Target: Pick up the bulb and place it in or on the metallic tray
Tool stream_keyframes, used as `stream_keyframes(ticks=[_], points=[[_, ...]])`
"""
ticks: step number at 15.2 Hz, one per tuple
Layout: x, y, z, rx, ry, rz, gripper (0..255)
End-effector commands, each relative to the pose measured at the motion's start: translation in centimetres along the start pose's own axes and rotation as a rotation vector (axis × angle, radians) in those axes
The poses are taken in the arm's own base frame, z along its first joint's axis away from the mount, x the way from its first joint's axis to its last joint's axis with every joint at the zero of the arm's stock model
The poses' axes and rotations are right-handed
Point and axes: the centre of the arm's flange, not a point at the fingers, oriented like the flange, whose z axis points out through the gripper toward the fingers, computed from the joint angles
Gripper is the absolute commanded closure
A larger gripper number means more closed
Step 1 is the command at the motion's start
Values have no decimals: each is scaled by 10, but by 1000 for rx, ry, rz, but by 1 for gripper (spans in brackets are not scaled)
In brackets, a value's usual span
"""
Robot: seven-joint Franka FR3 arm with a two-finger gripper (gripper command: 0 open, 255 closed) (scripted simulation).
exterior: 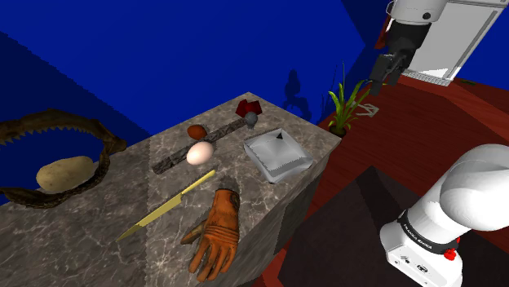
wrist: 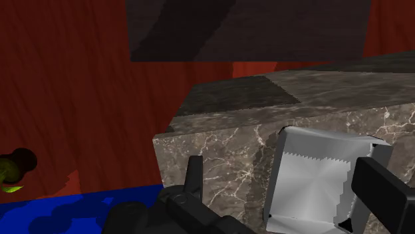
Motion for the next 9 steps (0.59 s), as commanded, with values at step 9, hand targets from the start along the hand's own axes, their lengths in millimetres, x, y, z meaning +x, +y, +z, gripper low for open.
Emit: stream_keyframes(ticks=[9], points=[[91,-37,43,-11,-12,1,0]])
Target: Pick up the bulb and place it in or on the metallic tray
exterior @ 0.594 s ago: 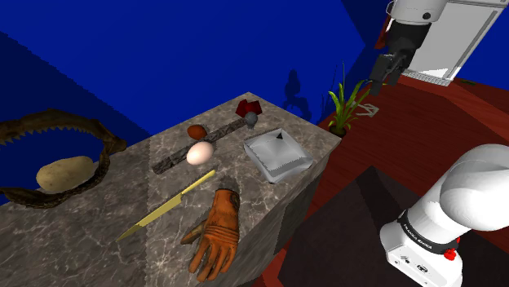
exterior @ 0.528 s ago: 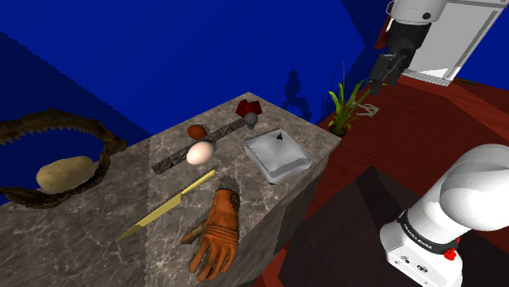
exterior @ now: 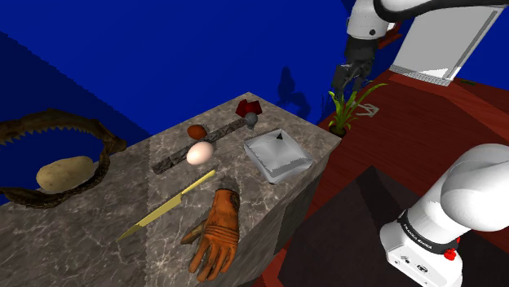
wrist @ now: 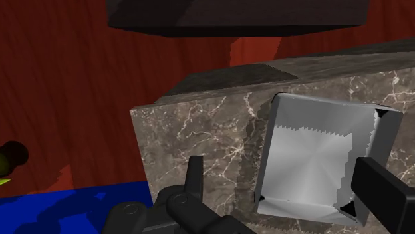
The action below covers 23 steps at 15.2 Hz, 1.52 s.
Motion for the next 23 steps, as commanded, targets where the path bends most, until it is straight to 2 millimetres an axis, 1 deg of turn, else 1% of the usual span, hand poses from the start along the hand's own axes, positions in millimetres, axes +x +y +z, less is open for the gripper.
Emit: stream_keyframes(ticks=[1,23], points=[[24,-9,11,-2,-2,0,0],[274,-109,134,-33,-35,4,0]])
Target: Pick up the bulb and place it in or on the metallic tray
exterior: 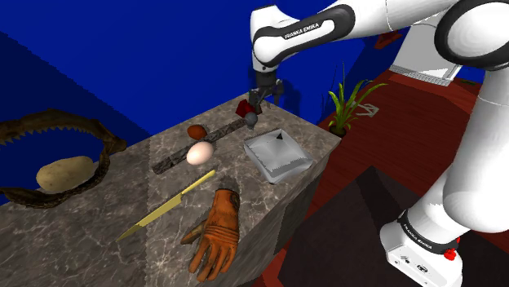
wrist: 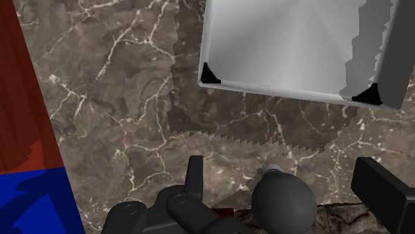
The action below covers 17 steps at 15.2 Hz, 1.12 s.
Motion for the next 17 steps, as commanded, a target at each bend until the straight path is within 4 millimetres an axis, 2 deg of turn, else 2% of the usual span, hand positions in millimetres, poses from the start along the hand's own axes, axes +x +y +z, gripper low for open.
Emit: stream_keyframes(ticks=[1,6,13,17], points=[[25,-10,8,-3,-3,1,0],[80,-32,34,-9,-10,1,0],[79,-31,71,-9,-10,1,0],[79,-31,74,-9,-10,1,0]])
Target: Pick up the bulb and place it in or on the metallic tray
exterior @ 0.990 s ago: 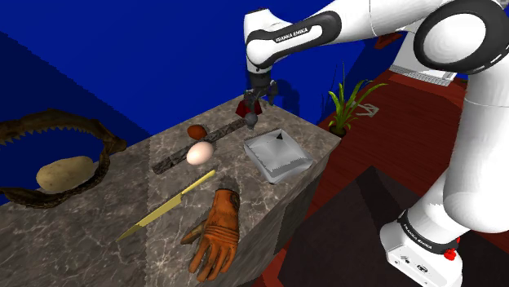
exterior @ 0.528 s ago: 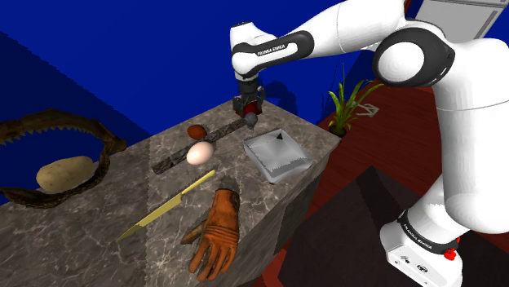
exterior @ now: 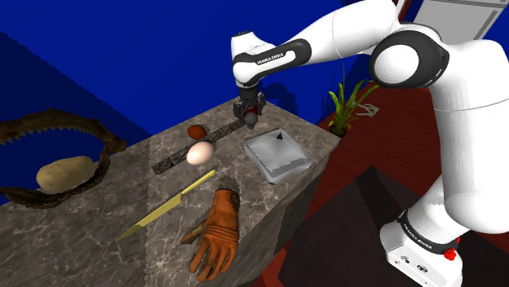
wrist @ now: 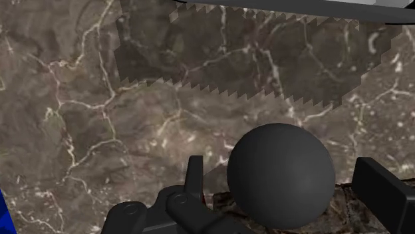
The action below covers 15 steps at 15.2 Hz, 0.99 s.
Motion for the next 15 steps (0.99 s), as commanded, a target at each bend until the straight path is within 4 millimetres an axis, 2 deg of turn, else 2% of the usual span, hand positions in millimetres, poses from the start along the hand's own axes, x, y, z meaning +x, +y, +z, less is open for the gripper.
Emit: stream_keyframes(ticks=[1,4,5,14,15], points=[[0,0,1,0,0,0,0],[0,0,1,0,0,0,0],[0,0,1,0,0,0,255],[0,0,1,0,0,0,255],[0,0,-5,0,0,0,255]])
